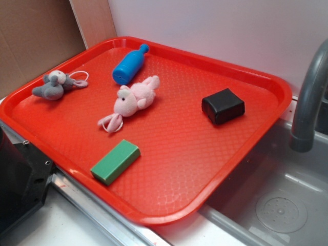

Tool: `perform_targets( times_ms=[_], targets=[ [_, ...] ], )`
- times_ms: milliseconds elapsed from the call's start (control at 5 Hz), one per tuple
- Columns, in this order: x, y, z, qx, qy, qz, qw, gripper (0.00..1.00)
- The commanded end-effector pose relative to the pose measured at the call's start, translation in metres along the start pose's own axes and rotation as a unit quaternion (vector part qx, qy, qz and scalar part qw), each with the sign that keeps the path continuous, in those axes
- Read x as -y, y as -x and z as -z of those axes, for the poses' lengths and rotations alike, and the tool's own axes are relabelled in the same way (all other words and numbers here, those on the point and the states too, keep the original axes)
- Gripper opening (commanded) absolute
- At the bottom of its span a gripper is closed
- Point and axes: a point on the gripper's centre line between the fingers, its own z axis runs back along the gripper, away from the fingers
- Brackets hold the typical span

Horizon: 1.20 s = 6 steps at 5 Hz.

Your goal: Grab the blue bottle.

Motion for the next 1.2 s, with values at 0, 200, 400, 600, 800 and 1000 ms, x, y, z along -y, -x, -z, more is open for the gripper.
perform_targets(
  times_ms=[0, 200, 400, 600, 800, 1000],
  targets=[
    [0.000, 0.000, 0.000, 0.000, 0.000, 0.000, 1.000, 1.00],
    [-0.002, -0.046, -0.003, -0.001, 0.012, -0.042, 0.999, 1.00],
    [-0.015, -0.095, 0.007, -0.008, -0.004, -0.100, 0.995, 1.00],
    [-0.043, -0.142, 0.021, -0.002, -0.039, -0.160, 0.986, 1.00],
    [-0.068, -0.168, 0.059, -0.018, -0.039, -0.202, 0.978, 1.00],
    [-0.085, -0.170, 0.105, -0.044, -0.079, -0.234, 0.968, 1.00]
  ],
)
